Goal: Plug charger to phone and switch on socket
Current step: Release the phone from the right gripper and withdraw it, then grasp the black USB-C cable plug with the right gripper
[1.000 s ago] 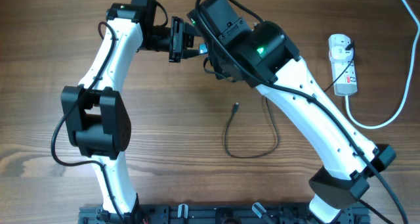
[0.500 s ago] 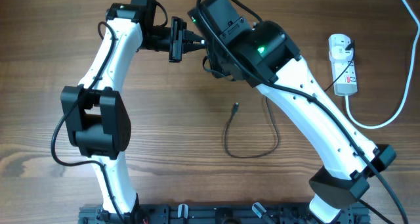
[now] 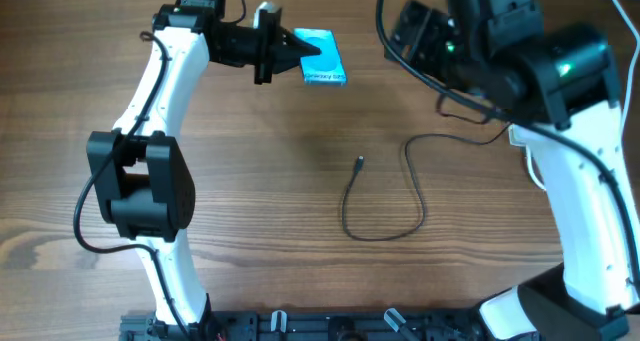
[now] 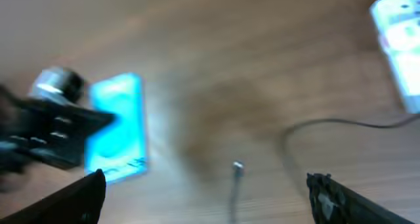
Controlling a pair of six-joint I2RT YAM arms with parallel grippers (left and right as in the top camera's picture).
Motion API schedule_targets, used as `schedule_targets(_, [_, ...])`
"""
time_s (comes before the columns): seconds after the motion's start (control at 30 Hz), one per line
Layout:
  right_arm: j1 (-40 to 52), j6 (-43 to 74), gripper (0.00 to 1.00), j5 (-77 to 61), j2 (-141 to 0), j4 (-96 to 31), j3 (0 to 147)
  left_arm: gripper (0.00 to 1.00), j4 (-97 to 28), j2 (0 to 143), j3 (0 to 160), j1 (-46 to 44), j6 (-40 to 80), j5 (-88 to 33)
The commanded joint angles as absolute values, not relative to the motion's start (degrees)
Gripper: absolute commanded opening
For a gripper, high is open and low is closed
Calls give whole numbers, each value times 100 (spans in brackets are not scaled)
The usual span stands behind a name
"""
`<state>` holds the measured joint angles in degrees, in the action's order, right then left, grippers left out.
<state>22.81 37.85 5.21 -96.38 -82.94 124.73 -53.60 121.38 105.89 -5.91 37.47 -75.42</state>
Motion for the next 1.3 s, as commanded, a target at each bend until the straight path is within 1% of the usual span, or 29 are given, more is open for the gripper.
schedule_targets(0.0, [1984, 2816, 100, 220, -9889, -8698, 12226, 4, -5430, 11935, 10685, -121, 1999, -7380])
schedule_targets(0.1, [1975, 2825, 100, 246, -9946, -8536, 11502, 4, -5769, 11854, 10685, 294, 1966, -7048])
schedule_targets(0.13, [1981, 2875, 100, 239, -9955, -8396, 11170, 4, -5959, 11795, 10685, 416, 1940, -6683])
schedule_targets(0.17, [1986, 2869, 98, 43, -9955, -8197, 10777, 4, -6276, 11684, 10685, 582, 1743, -6152])
schedule_targets(0.23, [2058, 2845, 100, -482, -9955, -7658, 10001, 4, -6716, 11515, 10685, 744, 1649, -5127])
schedule_targets(0.27, [2134, 2845, 98, -685, -9955, -7328, 9594, 4, -6919, 11430, 10685, 799, 1649, -4521])
schedule_targets(0.33, [2443, 3048, 90, -895, -10012, -6584, 8670, 4, -7282, 11349, 10685, 816, 1693, -3393])
schedule_targets(0.4, [2746, 3496, 87, -864, -10219, -6307, 8228, 4, -7511, 11351, 10685, 816, 1693, -2755])
schedule_targets(0.43, [2902, 3516, 80, -838, -10381, -6259, 8182, 4, -7540, 11351, 10685, 816, 1693, -2681])
schedule_targets(0.5, [3197, 3948, 80, -565, -10711, -6300, 8182, 4, -7550, 11351, 10685, 814, 1693, -2689])
schedule_targets(0.6, [3468, 4219, 77, -432, -11093, -6254, 8182, 4, -7588, 11351, 10685, 814, 1691, -2687])
schedule_targets(0.8, [3489, 4268, 63, -440, -11594, -5927, 7979, 4, -7592, 11351, 10685, 814, 1691, -2689])
schedule_targets(0.83, [3489, 4344, 55, -451, -11609, -5863, 7979, 4, -7590, 11351, 10685, 814, 1691, -2689])
schedule_targets(0.9, [3487, 4372, 45, -395, -11616, -5767, 7977, 4, -7594, 11351, 10685, 814, 1691, -2689])
schedule_targets(0.93, [3487, 4449, 39, -263, -11638, -5763, 7977, 4, -7601, 11351, 10685, 814, 1691, -2689])
schedule_targets(1.1, [3481, 4512, 34, -78, -11692, -5673, 7975, 4, -7616, 11351, 10685, 814, 1691, -2689])
schedule_targets(1.27, [3481, 4521, 33, -69, -11815, -5437, 7789, 4, -7616, 11351, 10685, 814, 1691, -2689])
